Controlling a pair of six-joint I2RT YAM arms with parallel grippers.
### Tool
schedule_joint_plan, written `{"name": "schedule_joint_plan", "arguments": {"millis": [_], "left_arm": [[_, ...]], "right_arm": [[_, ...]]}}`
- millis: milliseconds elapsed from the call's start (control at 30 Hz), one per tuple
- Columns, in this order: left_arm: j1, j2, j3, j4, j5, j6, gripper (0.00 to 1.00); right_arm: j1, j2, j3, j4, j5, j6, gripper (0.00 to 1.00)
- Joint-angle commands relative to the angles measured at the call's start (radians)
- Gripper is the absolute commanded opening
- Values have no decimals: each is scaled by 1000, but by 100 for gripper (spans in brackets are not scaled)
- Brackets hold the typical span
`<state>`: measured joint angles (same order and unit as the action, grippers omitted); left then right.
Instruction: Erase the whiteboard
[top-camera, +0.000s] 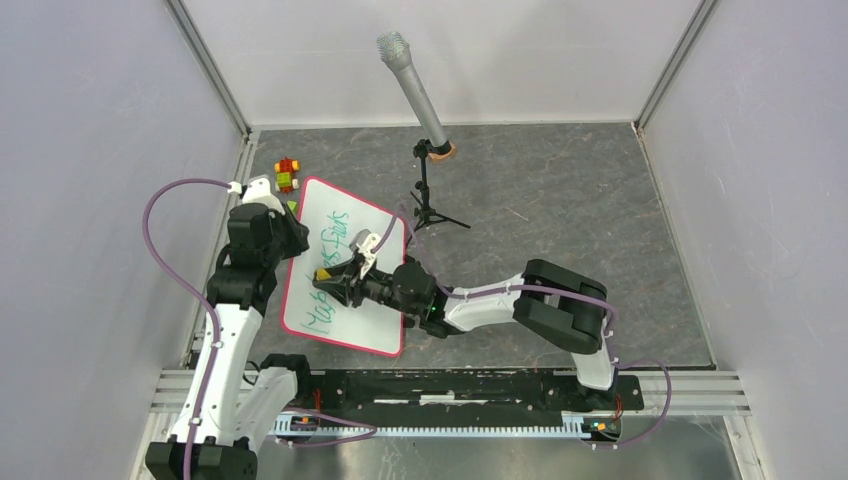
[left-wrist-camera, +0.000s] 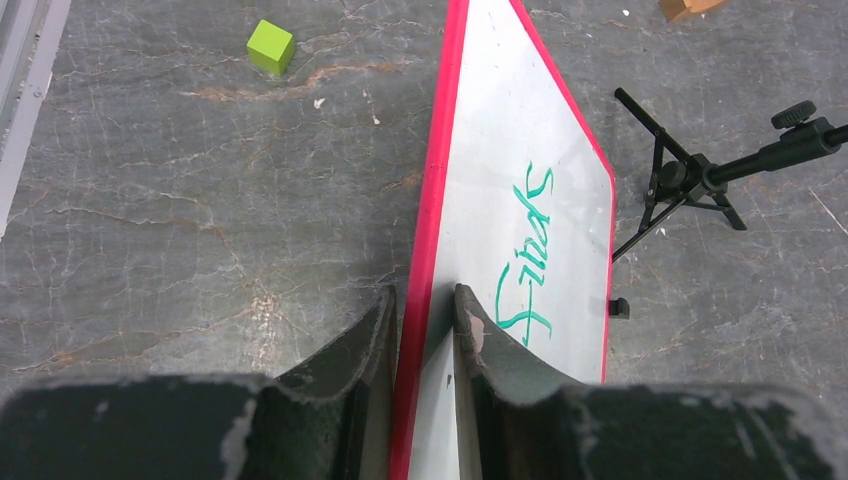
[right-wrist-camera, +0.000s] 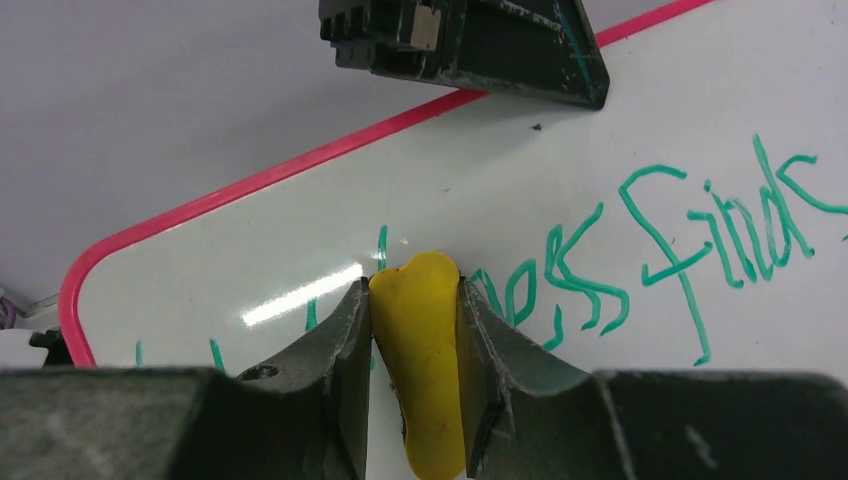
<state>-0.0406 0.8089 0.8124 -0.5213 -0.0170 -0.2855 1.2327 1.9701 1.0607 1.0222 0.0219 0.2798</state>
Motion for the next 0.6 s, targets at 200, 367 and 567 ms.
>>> {"name": "schedule_joint_plan", "arguments": {"millis": [200,367,567], "left_arm": [[-29,7,-18,-72,126,-11,2],[-29,15,-14,-74,118,-12,2],[-29,16,-14,-75,111,-14,2]], "right_arm": [[33,33,-24,-130,-45,-130,20],[51,-3,-187,-111,7,-144,20],[83,-54,-153,-165,29,-204,19]]}}
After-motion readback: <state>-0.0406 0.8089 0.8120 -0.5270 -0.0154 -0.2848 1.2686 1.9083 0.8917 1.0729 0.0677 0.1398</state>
